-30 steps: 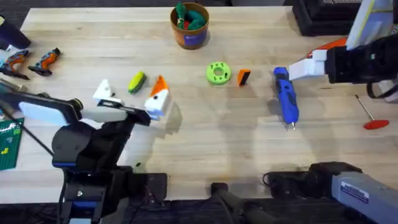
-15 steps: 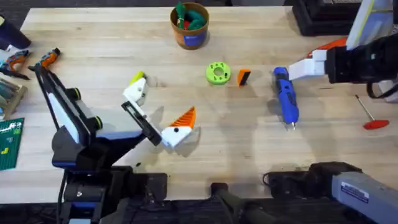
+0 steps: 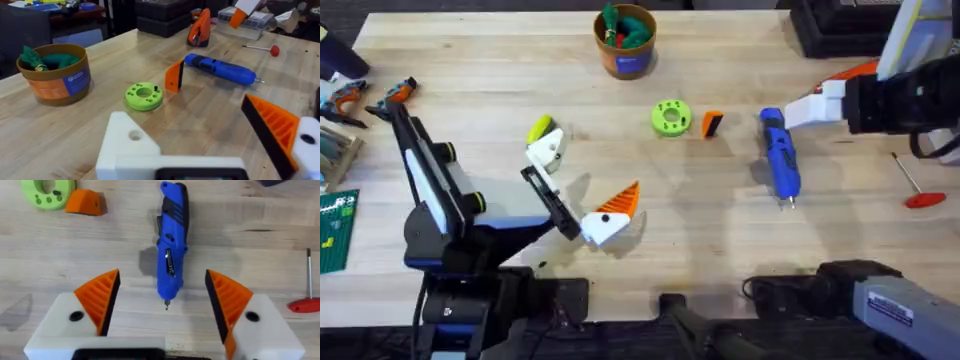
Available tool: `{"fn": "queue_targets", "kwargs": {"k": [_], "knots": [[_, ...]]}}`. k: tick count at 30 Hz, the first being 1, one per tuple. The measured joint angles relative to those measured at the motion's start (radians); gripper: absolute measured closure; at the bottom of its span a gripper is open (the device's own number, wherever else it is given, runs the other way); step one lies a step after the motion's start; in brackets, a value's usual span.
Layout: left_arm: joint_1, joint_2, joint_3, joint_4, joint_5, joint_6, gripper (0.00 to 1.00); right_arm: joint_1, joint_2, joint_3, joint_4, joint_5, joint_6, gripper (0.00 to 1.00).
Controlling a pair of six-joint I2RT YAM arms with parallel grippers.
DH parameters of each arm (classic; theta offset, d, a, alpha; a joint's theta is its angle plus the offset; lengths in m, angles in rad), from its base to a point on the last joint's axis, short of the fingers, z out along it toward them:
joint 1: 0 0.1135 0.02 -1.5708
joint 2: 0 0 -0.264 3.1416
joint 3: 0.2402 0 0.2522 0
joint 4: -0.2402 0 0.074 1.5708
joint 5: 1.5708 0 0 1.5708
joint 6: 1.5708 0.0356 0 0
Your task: Pick up the gripper from the table and insert it into the empty holder that is missing its gripper. Then pick up a screw, insert it into the mounting hole, and use the screwdriver to tighten it. Finally, clean up the table by picking up the vegetable and placing it into the bucket.
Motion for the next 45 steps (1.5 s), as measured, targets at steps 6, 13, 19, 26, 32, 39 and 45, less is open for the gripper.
{"fn": "queue_targets", "kwargs": {"k": [6,13,19,26,32,39,45], "knots": [[0.000,0.000,0.000,-0.002,0.017,-0.009,0.015,0.000,0.000,0.000,0.000,0.000,0.000,0.019],[0.000,0.000,0.000,-0.003,0.022,-0.011,0.015,0.000,0.000,0.000,0.000,0.000,0.000,0.020],[0.027,0.000,0.000,-0.007,0.045,-0.011,0.015,0.000,0.000,0.000,0.000,0.000,0.000,0.020],[0.035,0.000,0.000,-0.007,0.059,-0.011,0.015,0.000,0.000,0.000,0.000,0.000,0.000,0.018],[0.035,0.000,0.000,-0.008,0.063,-0.011,0.015,0.000,0.000,0.000,0.000,0.000,0.000,0.018],[0.035,0.000,0.000,-0.008,0.063,-0.011,0.014,0.000,0.000,0.000,0.000,0.000,0.000,0.019],[0.035,0.000,0.000,-0.008,0.066,-0.011,0.014,0.000,0.000,0.000,0.000,0.000,0.000,0.019]]}}
